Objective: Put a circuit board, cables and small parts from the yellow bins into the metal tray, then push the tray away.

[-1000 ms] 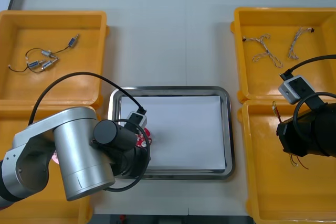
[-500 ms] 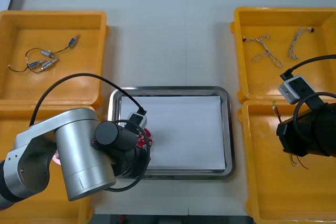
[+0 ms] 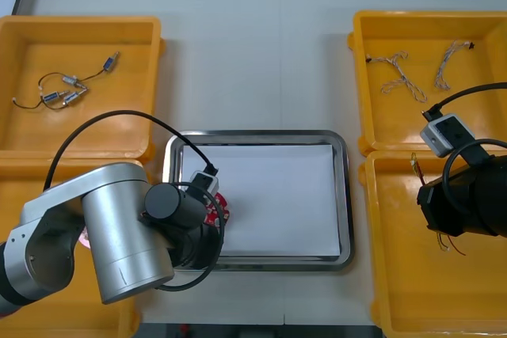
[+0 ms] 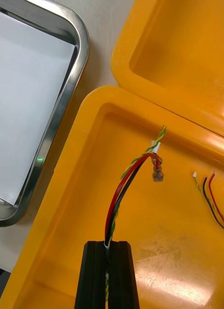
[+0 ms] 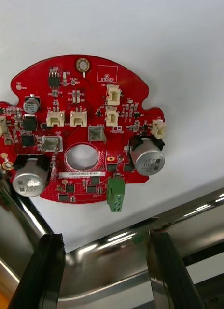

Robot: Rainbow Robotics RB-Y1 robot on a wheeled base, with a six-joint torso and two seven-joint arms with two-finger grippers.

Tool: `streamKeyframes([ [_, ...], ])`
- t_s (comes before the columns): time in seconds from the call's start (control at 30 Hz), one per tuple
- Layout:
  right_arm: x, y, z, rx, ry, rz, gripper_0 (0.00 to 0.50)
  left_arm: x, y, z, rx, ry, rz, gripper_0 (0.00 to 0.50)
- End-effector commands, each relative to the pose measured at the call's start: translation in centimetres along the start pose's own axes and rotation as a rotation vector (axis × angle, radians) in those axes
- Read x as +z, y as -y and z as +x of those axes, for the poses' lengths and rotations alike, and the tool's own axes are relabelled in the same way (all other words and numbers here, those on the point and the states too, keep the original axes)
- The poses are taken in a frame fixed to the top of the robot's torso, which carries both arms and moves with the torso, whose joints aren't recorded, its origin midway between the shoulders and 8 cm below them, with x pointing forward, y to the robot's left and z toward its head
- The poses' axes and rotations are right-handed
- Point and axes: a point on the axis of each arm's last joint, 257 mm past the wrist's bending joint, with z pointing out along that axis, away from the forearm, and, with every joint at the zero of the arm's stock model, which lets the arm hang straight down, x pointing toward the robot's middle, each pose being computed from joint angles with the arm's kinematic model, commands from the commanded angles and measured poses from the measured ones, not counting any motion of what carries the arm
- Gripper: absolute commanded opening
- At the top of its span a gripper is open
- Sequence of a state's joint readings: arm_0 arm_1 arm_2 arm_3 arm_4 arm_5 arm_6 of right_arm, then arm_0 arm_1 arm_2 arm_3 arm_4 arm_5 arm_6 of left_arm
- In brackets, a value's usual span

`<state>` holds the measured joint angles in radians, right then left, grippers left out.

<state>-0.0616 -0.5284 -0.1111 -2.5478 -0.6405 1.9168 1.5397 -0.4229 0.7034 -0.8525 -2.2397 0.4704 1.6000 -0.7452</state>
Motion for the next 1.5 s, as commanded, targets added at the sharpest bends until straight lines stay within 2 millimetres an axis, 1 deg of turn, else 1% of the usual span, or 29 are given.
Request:
streamKeyframes([
  [0.03,-0.7,0.1,-0.2,0.009,0.010,0.026,0.000,-3.1,1.5,-3.0,0.016,0.062,0.069,0.500],
  [0.27,-0.7,0.1,-0.2,0.009,0.010,0.026,0.000,-4.9,0.7,-4.5,-0.026,0.079,0.096,0.500],
  [0.47,-0.7,0.1,-0.2,0.009,0.010,0.026,0.000,-7.2,-0.5,-5.5,-0.061,0.081,0.105,0.500],
  [0.57,-0.6,-0.3,-0.4,0.006,0.014,0.013,0.000,-8.4,-1.4,-5.8,-0.077,0.083,0.102,0.500],
  [0.63,-0.9,-0.7,-1.1,-0.014,0.031,0.005,0.000,-9.3,-2.6,-6.2,-0.086,0.095,0.078,0.500],
  [0.73,-1.0,-1.4,-1.5,-0.030,0.038,-0.018,0.000,-10.0,-3.6,-6.7,-0.096,0.109,0.063,0.500],
  [0.83,-0.9,-2.6,-2.0,-0.069,0.041,-0.046,0.000,-10.9,-5.5,-7.9,-0.121,0.144,0.037,0.500],
  [0.87,-0.8,-2.9,-2.0,-0.079,0.039,-0.052,0.000,-11.0,-5.9,-8.1,-0.125,0.151,0.034,0.500],
  [0.97,-0.5,-4.0,-2.3,-0.118,0.038,-0.061,0.000,-11.6,-7.8,-9.1,-0.124,0.175,0.008,0.500],
  [1.03,-0.4,-4.9,-2.7,-0.156,0.041,-0.065,0.000,-12.0,-9.5,-9.7,-0.123,0.186,-0.016,0.500],
  [1.07,-0.4,-5.2,-2.8,-0.168,0.042,-0.068,0.000,-12.1,-9.9,-9.9,-0.126,0.189,-0.022,0.500],
  [1.13,-0.3,-6.3,-3.4,-0.218,0.049,-0.078,0.000,-12.4,-11.5,-10.3,-0.133,0.196,-0.041,0.500],
  [1.17,-0.2,-6.5,-3.6,-0.229,0.051,-0.077,0.000,-12.5,-11.9,-10.3,-0.134,0.196,-0.046,0.500],
  [1.23,-0.1,-7.7,-4.0,-0.280,0.055,-0.093,0.000,-12.8,-13.6,-10.7,-0.146,0.202,-0.065,0.500],
  [1.27,-0.1,-8.0,-4.1,-0.291,0.054,-0.097,0.000,-12.8,-14.0,-10.8,-0.146,0.202,-0.070,0.500],
  [1.33,0.3,-9.0,-4.3,-0.335,0.045,-0.114,0.000,-13.1,-15.5,-11.2,-0.152,0.207,-0.086,0.500],
  [1.5,1.5,-10.6,-4.4,-0.415,0.005,-0.141,0.000,-13.7,-18.3,-11.7,-0.157,0.212,-0.109,0.500],
])
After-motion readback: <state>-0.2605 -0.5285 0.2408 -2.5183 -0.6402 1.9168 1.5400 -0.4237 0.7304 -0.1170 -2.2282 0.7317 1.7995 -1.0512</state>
